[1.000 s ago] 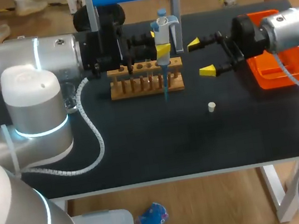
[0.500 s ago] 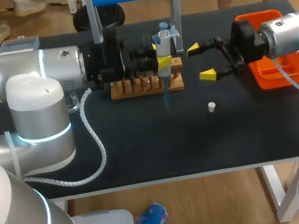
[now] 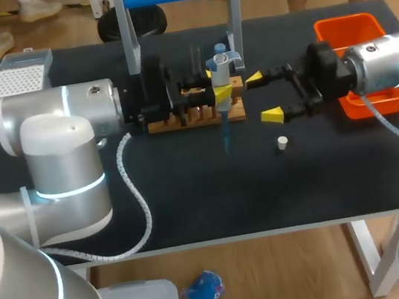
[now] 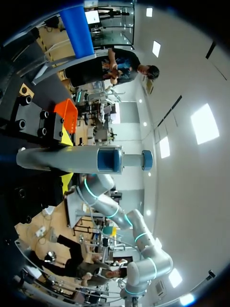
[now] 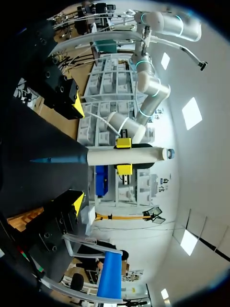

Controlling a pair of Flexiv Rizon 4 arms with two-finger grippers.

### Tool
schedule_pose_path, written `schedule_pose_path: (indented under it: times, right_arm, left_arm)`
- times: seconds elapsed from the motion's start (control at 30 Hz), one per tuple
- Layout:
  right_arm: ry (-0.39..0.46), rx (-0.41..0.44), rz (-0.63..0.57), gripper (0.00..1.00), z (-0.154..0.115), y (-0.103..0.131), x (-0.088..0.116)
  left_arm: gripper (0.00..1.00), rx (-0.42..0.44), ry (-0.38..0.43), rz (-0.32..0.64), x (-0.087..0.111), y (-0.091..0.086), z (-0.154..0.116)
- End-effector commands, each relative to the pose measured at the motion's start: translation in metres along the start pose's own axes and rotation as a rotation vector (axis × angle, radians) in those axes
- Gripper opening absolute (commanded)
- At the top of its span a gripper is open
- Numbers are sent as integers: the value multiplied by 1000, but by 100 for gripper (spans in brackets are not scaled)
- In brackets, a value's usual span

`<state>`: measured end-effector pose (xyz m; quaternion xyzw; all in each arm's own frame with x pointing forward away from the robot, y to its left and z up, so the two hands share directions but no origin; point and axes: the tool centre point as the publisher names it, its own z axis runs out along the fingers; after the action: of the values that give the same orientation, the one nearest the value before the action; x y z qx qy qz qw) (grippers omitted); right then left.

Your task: Invert the test tube, pick up the pipette, mount the tip to pipette, aspirate from beaker and dispense into the tube, eject the tip, return the pipette, and cap with the stopper.

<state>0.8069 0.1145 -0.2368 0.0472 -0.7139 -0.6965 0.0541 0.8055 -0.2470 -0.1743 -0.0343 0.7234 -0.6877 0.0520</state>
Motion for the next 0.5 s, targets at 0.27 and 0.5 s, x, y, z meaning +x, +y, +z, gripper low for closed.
schedule_pose_path:
  times: [0.27,0.5]
  right_arm:
    - [-17,-11,3,100,27,9,4]
    - [-6,-36,15,100,39,13,0]
  left_arm:
    - [0,-17,-9,-16,-3,8,6]
    - [0,-17,-9,-16,-3,8,6]
